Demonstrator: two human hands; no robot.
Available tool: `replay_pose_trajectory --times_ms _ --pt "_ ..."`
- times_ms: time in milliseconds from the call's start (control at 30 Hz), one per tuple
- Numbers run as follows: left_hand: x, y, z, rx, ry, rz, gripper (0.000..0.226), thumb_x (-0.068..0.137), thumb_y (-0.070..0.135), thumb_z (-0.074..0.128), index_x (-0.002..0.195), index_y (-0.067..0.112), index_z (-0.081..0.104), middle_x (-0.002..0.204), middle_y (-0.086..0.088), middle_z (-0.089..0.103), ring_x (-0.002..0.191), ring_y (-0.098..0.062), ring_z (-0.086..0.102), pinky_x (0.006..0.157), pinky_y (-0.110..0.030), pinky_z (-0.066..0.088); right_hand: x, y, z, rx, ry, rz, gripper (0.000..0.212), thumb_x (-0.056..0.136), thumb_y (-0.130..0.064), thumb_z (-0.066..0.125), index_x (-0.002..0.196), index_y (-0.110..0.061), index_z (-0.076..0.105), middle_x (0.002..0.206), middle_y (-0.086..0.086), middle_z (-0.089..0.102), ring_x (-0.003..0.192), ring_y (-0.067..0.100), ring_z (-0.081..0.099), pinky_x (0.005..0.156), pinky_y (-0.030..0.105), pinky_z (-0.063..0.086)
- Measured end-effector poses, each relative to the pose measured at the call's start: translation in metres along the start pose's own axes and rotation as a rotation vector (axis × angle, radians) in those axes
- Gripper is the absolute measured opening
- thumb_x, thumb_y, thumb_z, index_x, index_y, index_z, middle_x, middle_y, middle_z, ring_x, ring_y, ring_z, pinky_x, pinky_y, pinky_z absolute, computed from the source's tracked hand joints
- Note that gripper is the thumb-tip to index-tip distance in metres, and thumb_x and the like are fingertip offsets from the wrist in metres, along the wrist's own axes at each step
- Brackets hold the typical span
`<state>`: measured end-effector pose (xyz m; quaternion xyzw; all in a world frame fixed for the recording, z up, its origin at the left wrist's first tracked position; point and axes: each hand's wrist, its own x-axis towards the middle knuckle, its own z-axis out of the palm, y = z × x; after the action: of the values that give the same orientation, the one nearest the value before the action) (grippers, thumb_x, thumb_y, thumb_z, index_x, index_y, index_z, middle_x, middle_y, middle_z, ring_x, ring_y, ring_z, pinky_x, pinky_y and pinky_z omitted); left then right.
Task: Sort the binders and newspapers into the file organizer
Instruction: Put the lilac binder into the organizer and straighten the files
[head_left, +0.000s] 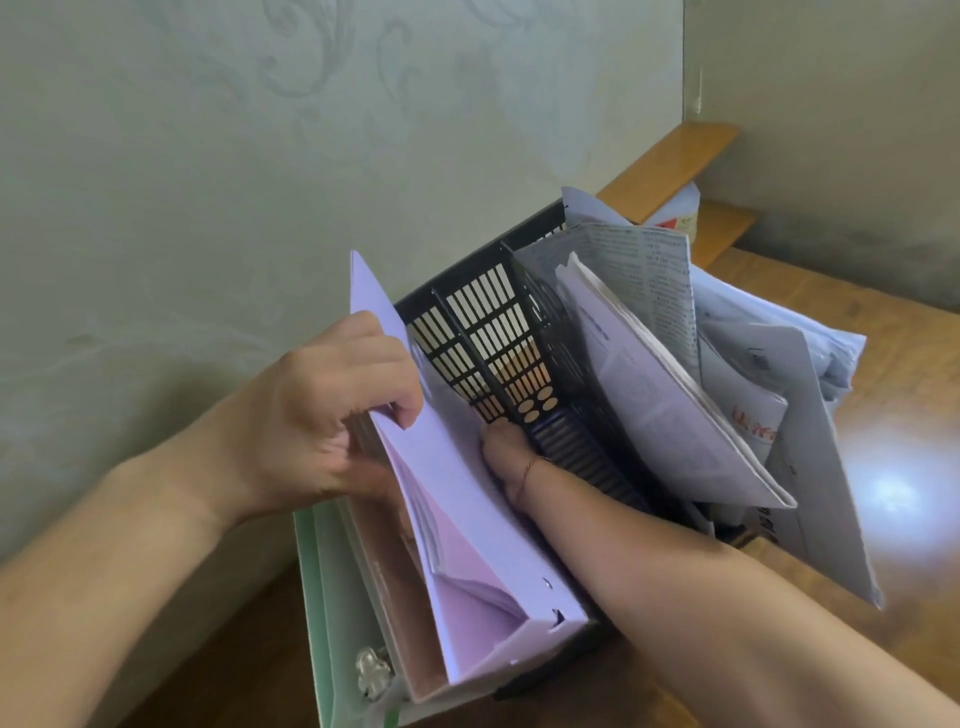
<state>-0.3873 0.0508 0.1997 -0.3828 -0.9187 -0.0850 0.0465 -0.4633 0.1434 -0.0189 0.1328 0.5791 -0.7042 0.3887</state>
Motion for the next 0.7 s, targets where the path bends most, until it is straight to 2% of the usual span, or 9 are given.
replay_pose_trajectory --times_ms 67,167,233,300,400,467,567,700 --pt "-0.001 0.0 -0.001 -0.007 0.001 0.001 0.029 0.074 0.027 0.074 0.07 0.003 0.058 0.074 -0.003 0.055 0.071 -0.023 0.04 0.062 -0.037 0.039 0.008 0.0 0.004 -0.005 0.038 0.006 0.038 0.101 -0.025 0.037 0.129 -0.003 0.051 0.127 0.013 0.056 0.114 0.028 0.054 0.095 0.033 0.044" --pt "-0.002 -0.001 -0.002 -0.007 -0.005 -0.011 0.037 0.077 0.036 0.073 0.07 0.003 0.058 0.074 -0.004 0.055 0.071 -0.024 0.041 0.062 -0.038 0.039 0.009 0.0 0.004 0.068 0.036 0.007 0.04 0.099 -0.033 0.045 0.124 -0.004 0.055 0.111 0.011 0.062 0.091 0.022 0.059 0.069 0.025 0.046" --pt "-0.002 -0.002 -0.002 -0.008 -0.005 -0.025 0.037 0.078 0.037 0.073 0.071 0.004 0.058 0.075 -0.003 0.055 0.072 -0.021 0.04 0.065 -0.032 0.037 0.009 0.003 0.002 0.083 0.018 0.012 0.039 0.099 -0.038 0.045 0.119 -0.007 0.057 0.105 0.008 0.063 0.088 0.019 0.058 0.062 0.022 0.042" --pt "-0.003 -0.005 0.0 -0.022 -0.002 -0.046 0.036 0.08 0.038 0.073 0.073 0.005 0.058 0.077 -0.001 0.055 0.074 -0.018 0.039 0.067 -0.028 0.035 0.011 0.008 0.0 0.056 0.033 0.004 0.034 0.1 -0.036 0.042 0.118 -0.011 0.056 0.098 0.006 0.061 0.095 0.022 0.058 0.069 0.024 0.045" --pt "-0.006 -0.009 0.002 -0.049 0.008 -0.074 0.043 0.087 0.046 0.065 0.073 0.005 0.058 0.078 -0.001 0.054 0.074 -0.02 0.04 0.066 -0.032 0.037 0.018 0.016 0.0 0.031 0.083 -0.022 0.024 0.1 -0.029 0.04 0.109 -0.015 0.057 0.102 0.009 0.061 0.099 0.025 0.057 0.089 0.035 0.045" --pt "-0.008 -0.01 0.003 -0.041 0.009 -0.084 0.042 0.085 0.044 0.067 0.073 0.005 0.058 0.077 -0.001 0.054 0.073 -0.021 0.04 0.066 -0.032 0.037 0.021 0.018 0.001 0.034 0.1 -0.026 0.017 0.1 -0.025 0.041 0.095 -0.019 0.056 0.095 0.007 0.06 0.09 0.02 0.055 0.089 0.034 0.045" --pt "-0.007 -0.01 0.004 -0.023 0.005 -0.086 0.037 0.076 0.037 0.075 0.072 0.005 0.058 0.076 -0.002 0.053 0.073 -0.021 0.04 0.065 -0.031 0.036 0.022 0.018 0.001 0.07 0.114 -0.008 0.014 0.097 -0.017 0.041 0.098 -0.016 0.055 0.084 0.001 0.056 0.08 0.015 0.051 0.08 0.029 0.043" --pt "-0.006 -0.009 0.007 -0.035 0.001 -0.071 0.037 0.075 0.037 0.076 0.071 0.005 0.058 0.074 -0.002 0.052 0.072 -0.02 0.039 0.063 -0.033 0.036 0.022 0.022 0.001 0.083 0.113 0.025 0.018 0.092 -0.014 0.046 0.105 -0.014 0.058 0.098 0.006 0.059 0.092 0.02 0.053 0.083 0.03 0.043"
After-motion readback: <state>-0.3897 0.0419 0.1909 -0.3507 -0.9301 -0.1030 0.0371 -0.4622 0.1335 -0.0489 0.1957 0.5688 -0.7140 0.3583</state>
